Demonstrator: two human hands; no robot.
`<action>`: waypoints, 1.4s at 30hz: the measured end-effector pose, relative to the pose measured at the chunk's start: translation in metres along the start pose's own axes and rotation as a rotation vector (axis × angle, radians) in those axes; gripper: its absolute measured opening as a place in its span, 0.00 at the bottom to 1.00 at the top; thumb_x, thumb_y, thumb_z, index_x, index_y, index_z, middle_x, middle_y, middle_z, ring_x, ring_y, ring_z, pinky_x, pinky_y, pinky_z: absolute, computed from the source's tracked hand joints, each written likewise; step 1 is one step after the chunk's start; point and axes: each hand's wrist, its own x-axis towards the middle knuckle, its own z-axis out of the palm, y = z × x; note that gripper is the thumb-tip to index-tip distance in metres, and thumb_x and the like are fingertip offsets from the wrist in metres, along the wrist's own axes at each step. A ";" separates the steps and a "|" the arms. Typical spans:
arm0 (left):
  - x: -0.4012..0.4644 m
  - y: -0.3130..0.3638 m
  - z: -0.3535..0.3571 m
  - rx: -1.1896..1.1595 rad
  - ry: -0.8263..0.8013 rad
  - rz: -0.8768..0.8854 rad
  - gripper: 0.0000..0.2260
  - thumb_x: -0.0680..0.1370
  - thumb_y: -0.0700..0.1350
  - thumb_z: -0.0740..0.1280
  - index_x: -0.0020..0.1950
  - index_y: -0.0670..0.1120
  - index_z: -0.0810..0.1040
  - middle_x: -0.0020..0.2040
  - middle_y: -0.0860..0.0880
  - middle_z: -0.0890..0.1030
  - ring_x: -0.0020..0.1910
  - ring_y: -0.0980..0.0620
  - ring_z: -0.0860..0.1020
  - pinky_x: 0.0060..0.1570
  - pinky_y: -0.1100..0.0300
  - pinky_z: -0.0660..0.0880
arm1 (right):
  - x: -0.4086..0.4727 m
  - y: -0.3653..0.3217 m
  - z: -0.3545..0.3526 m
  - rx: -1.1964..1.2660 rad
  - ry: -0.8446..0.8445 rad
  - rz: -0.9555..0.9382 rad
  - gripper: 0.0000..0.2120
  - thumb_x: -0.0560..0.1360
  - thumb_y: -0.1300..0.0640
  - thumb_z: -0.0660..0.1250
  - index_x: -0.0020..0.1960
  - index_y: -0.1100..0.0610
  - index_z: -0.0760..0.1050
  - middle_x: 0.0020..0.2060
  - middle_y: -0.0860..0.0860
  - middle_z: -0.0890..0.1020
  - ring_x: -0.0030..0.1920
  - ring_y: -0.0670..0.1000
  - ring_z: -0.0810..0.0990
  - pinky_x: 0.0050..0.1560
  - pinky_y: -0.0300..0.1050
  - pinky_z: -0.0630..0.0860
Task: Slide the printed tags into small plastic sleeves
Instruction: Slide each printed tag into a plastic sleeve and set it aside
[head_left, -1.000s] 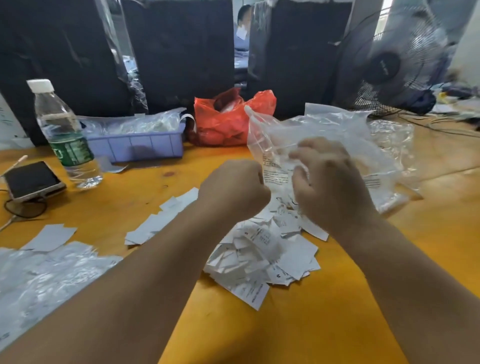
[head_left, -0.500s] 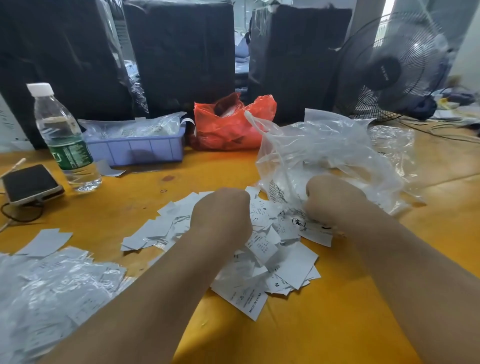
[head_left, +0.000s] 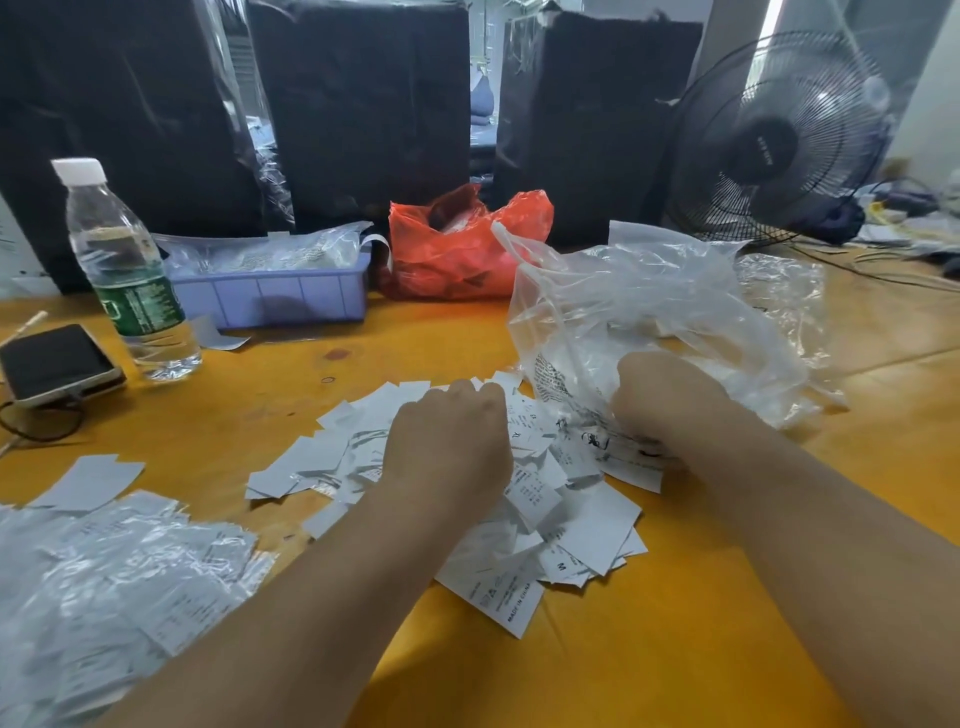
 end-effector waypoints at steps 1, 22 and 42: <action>-0.001 0.000 0.001 0.008 0.007 0.005 0.03 0.78 0.40 0.57 0.46 0.48 0.66 0.37 0.50 0.66 0.36 0.48 0.68 0.31 0.57 0.58 | 0.002 0.002 0.001 -0.001 -0.015 0.006 0.08 0.75 0.65 0.60 0.38 0.57 0.70 0.39 0.52 0.75 0.41 0.54 0.76 0.43 0.47 0.74; -0.004 0.003 -0.020 -0.295 0.295 -0.062 0.12 0.76 0.46 0.60 0.34 0.50 0.61 0.27 0.51 0.68 0.25 0.52 0.64 0.25 0.59 0.55 | -0.026 0.009 -0.012 0.415 0.600 -0.196 0.08 0.71 0.67 0.66 0.49 0.61 0.77 0.45 0.53 0.74 0.43 0.52 0.73 0.41 0.42 0.67; -0.079 -0.070 -0.070 -1.262 0.099 -0.492 0.14 0.78 0.35 0.61 0.41 0.49 0.82 0.40 0.50 0.82 0.29 0.58 0.77 0.25 0.63 0.74 | -0.128 -0.101 -0.044 1.273 -0.338 -0.442 0.10 0.70 0.52 0.74 0.33 0.55 0.81 0.32 0.50 0.80 0.34 0.47 0.75 0.37 0.44 0.72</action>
